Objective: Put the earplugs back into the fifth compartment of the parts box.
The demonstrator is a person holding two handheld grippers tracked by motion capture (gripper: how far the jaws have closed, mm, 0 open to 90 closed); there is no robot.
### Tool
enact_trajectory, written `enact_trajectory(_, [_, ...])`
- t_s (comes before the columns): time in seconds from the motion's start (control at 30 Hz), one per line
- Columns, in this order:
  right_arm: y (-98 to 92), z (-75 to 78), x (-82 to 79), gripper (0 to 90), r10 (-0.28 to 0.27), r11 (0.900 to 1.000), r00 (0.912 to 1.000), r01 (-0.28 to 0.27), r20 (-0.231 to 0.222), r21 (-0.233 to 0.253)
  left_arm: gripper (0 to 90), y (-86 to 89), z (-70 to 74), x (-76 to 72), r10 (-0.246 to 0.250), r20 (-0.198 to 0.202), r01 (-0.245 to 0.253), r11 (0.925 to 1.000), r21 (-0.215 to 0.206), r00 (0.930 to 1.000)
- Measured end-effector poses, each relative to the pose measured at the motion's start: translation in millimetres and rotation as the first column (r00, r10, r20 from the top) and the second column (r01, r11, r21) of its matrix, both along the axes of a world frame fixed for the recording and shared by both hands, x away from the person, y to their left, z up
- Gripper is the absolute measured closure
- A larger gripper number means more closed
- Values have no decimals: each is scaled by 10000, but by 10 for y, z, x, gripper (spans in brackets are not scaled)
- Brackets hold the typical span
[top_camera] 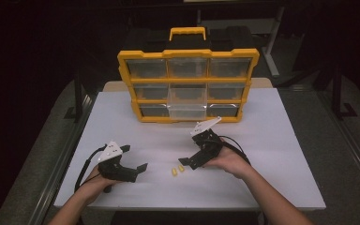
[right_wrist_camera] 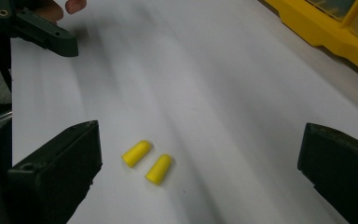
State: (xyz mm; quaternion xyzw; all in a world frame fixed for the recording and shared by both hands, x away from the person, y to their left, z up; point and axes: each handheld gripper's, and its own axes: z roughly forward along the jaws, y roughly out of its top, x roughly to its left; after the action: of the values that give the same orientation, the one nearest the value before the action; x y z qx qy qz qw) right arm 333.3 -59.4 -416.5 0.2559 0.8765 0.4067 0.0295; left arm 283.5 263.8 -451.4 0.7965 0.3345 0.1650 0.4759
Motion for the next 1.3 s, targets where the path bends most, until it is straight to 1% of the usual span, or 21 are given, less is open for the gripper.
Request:
enact_trajectory(0.23, [91, -2, 6, 0, 198, 9998, 9998, -198, 30, 84, 0, 2, -2, 2, -19, 15, 19, 10000, -5, 10000])
enact_trajectory(0.53, [137, -48, -4, 0, 336, 9991, 9994, -339, -105, -243, 0, -2, -3, 3, -39, -11, 39, 10000, -28, 10000])
enact_trajectory(0.73, [161, -70, -21, 69, 485, 9979, 9986, -494, -215, -420, 0, -3, -1, 4, -17, -9, 17, 10000, -44, 10000])
enact_trajectory(0.83, [171, -80, -31, 125, 514, 9974, 9983, -526, -262, -493, 0, -3, 1, 3, -22, -3, 22, 10000, -62, 10000])
enact_trajectory(1.0, [180, -91, -37, 150, 575, 9969, 9977, -593, -348, -525, 0, -2, 0, 4, -26, -11, 26, 10000, -74, 10000])
enact_trajectory(1.03, [202, -115, -48, 231, 703, 9951, 9967, -729, -401, -668, 0, -1, 1, 4, -28, -5, 28, 10000, -70, 10000])
enact_trajectory(1.1, [212, -130, -49, 273, 768, 9941, 9959, -801, -472, -731, 0, -1, 2, 3, -30, -1, 30, 10000, -77, 10000])
enact_trajectory(1.13, [212, -130, -49, 273, 768, 9941, 9959, -801, -472, -731, 0, -1, 2, 3, -30, -1, 30, 10000, -77, 10000])
enact_trajectory(1.2, [235, -158, -56, 323, 797, 9929, 9952, -844, -577, -839, 0, 0, 2, 3, -41, -4, 41, 10000, -73, 10000])
enact_trajectory(1.3, [258, -187, -62, 373, 943, 9898, 9937, -1001, -609, -1013, 0, -2, 0, 3, -35, -12, 35, 10000, -84, 10000])
